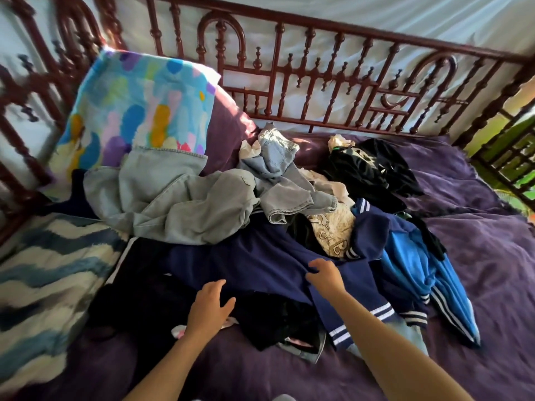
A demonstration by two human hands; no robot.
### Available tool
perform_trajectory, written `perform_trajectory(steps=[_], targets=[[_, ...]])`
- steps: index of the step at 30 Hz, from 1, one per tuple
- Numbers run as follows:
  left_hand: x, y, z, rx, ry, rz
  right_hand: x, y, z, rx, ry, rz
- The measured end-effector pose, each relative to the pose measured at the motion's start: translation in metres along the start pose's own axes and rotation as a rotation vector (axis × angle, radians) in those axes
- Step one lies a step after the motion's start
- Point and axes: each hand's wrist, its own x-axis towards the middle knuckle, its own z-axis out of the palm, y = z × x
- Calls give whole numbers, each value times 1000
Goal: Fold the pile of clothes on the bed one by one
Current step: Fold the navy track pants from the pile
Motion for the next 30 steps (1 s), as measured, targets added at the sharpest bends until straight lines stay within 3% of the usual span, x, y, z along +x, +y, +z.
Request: perform_trajectory(steps=[7,14,19,24,30], targets=[[3,-34,-19,17,33,-141,3,-47,77,-355,-165,-313],[29,-67,-32,27,45,-316,20,-66,127,-713,-208,-642],[63,-77,-23,-34,10,-379,40,-66,146,-911,-269,-732],[81,-72,-5,-181,-25,-475,50,-77,136,-761,-169,-785],[95,-62,-4,-582,242,-717,41,-84,116,-485,-85,-828]])
